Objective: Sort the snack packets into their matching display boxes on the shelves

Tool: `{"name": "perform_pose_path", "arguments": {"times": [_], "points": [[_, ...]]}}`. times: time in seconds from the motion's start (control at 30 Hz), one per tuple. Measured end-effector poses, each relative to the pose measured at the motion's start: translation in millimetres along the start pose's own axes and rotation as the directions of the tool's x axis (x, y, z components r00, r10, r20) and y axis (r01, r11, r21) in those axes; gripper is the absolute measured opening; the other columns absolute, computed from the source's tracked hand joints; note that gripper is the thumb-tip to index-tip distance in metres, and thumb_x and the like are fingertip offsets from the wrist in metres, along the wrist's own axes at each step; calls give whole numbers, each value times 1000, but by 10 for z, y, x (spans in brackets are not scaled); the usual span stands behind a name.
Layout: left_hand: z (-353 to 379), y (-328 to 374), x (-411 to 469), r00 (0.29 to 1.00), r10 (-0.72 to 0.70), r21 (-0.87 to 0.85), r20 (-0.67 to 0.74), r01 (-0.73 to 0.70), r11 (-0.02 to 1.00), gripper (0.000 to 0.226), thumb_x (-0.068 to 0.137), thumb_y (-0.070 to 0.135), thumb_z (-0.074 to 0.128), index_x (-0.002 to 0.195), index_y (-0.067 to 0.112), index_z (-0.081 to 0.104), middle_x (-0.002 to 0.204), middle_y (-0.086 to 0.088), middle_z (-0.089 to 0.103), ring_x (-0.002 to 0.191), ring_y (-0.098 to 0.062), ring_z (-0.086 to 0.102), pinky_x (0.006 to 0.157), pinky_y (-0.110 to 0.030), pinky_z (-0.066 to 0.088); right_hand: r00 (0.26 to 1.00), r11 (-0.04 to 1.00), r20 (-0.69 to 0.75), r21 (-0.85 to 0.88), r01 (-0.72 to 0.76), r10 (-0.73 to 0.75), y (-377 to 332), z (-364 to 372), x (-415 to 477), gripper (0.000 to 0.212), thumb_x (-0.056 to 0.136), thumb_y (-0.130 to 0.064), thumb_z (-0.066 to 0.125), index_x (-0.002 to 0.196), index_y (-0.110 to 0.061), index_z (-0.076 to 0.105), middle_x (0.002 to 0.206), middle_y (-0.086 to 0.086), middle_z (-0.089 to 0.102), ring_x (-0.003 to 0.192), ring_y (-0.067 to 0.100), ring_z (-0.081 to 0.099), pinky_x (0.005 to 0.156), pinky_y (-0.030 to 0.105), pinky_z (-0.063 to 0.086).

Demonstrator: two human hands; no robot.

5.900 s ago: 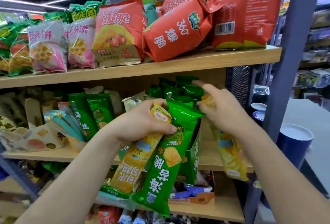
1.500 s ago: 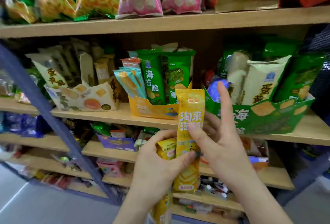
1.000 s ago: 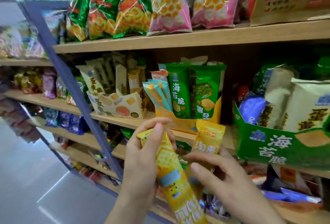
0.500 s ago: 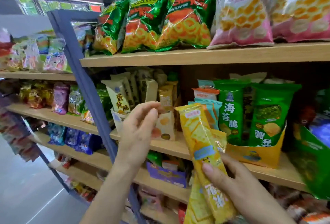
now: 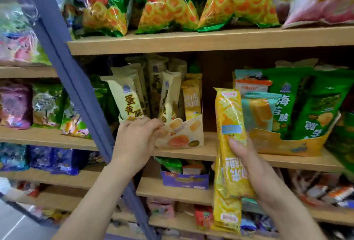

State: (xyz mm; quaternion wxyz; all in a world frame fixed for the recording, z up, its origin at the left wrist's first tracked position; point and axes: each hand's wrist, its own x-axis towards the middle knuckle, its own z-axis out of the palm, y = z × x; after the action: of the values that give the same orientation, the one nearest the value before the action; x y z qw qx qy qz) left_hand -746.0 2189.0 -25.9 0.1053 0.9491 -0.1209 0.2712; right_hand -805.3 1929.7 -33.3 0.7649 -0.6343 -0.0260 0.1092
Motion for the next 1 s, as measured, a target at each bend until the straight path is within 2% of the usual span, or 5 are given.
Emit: {"name": "perform_pose_path", "arguments": {"times": [0.23,0.43,0.63,0.83,1.0], "points": [[-11,-19,-133,994,-42,-130,-100,29,991,19,93,22,61,111,24,67,98,3,72,90,-23,66,80,-47,52,1000,999,17,53,-5,4,225,-92,-119,52,79,-46,73,111,-76,45,123,1,69,92,29,73,65,35,58],[-85,572,-425,949,-111,-180,-296,59,982,24,91,19,65,114,13,67,106,-6,60,97,-18,52,84,-29,44,998,997,-11,60,56,-56,401,-285,-300,68,76,-37,68,123,-72,35,119,-21,68,89,21,74,65,29,58],[186,1538,-939,852,-219,-753,476,524,398,52,71,64,63,115,37,56,104,18,70,100,0,64,80,-29,51,988,937,68,-312,156,-142,657,-415,-477,92,70,-63,70,144,-62,15,125,-46,51,119,-15,51,98,16,43],[362,1978,-1089,738,-353,-771,575,633,68,41,72,30,76,107,17,60,94,-3,75,88,-20,72,73,-36,59,988,879,44,-452,149,-145,835,-571,-722,103,70,-77,64,153,-46,11,146,-20,46,132,1,47,111,38,40],[388,2123,-1097,691,-383,-765,614,639,-73,21,84,13,68,103,13,59,84,-4,73,76,-18,71,66,-31,58,996,994,-63,-92,55,-61,736,-824,-876,48,95,-28,59,134,-47,39,110,-41,63,102,-20,58,82,6,46]]}}
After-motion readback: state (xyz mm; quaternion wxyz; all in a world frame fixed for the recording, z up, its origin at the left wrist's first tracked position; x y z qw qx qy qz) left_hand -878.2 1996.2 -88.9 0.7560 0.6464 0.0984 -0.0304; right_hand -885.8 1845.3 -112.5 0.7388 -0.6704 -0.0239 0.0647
